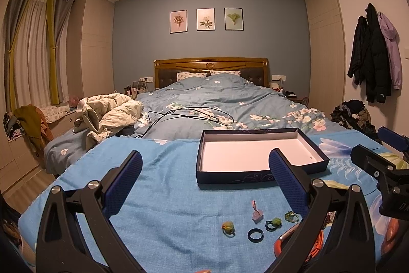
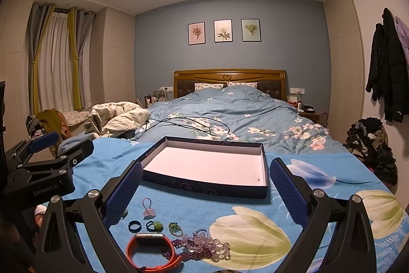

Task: Organize jewelry

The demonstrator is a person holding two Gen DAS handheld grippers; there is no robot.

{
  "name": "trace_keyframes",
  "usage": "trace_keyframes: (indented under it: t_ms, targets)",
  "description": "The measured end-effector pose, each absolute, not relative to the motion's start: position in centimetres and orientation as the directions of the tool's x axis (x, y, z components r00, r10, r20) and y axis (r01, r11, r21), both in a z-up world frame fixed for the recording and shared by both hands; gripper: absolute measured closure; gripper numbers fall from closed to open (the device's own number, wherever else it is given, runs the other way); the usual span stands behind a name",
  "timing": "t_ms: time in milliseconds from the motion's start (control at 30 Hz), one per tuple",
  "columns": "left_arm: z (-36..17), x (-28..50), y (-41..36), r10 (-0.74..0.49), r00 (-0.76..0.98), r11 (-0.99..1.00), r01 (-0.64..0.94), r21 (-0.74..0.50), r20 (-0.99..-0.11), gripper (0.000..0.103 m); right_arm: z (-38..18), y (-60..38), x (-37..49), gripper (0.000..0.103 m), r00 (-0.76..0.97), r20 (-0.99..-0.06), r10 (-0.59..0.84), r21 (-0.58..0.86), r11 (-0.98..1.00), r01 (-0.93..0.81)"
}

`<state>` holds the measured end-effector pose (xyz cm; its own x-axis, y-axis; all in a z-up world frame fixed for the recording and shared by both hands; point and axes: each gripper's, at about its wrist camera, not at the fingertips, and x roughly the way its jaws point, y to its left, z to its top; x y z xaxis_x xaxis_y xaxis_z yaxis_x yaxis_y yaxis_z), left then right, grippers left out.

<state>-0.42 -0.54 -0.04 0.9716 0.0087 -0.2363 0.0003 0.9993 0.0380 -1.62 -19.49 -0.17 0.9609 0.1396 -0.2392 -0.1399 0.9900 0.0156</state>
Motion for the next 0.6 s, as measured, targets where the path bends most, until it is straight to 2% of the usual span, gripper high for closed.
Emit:
trace_keyframes:
  t_ms: [600]
  targets:
    - [0.05, -0.47, -0.35, 0.008, 0.972, 0.999, 0.000, 0.036, -0.234, 0.006, -0.31, -19.39, -1.51, 0.007, 0.959, -0.242, 0.145, 0.016, 0.989, -0.146]
